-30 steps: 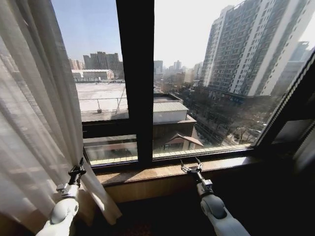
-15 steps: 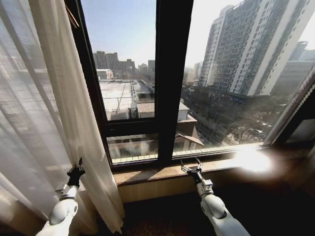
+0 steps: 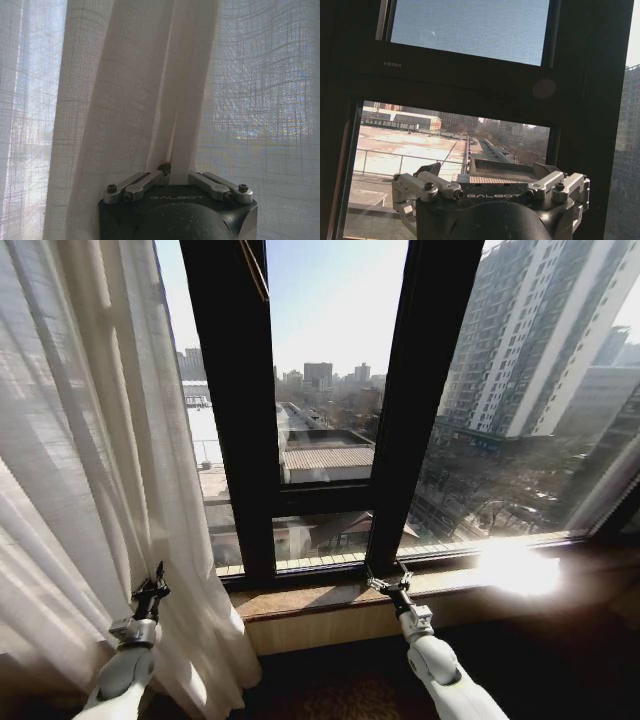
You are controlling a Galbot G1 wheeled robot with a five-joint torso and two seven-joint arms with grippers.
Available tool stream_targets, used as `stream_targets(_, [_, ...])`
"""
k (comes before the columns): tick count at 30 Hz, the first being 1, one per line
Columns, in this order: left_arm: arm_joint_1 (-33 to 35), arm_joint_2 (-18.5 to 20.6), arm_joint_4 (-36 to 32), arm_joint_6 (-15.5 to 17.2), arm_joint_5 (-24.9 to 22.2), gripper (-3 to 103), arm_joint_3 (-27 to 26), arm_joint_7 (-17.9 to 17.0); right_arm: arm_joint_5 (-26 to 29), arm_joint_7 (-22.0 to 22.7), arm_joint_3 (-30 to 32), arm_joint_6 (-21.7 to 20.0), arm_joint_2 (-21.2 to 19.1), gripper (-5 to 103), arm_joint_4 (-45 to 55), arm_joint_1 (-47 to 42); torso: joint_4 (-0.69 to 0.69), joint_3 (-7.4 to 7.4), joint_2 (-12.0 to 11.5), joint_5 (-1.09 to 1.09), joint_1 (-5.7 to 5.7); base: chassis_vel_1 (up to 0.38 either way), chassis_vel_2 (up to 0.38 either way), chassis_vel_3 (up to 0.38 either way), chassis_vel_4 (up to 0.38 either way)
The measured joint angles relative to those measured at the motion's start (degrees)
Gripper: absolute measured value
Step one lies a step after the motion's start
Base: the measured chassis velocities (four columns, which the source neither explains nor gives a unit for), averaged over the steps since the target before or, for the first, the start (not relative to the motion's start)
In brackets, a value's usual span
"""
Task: Open the curtains by pulling them apart, changing their state from closed to fully open.
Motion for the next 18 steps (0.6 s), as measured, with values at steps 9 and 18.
stream_targets(9, [0.0,-0.4,0.3,-0.3,0.3,0,0.0,0.0,0.0,0.0,0.0,0.0,0.0,100,0.0,0.0,-0.01,0.0,0.0,0.01,0.0,0.358,0.333,-0.379,-0.333])
stream_targets(18, [-0.1,-0.5,0.6,-0.5,0.3,0,0.0,0.0,0.0,0.0,0.0,0.0,0.0,100,0.0,0.0,-0.01,0.0,0.0,-0.01,0.0,0.37,0.344,-0.372,-0.338])
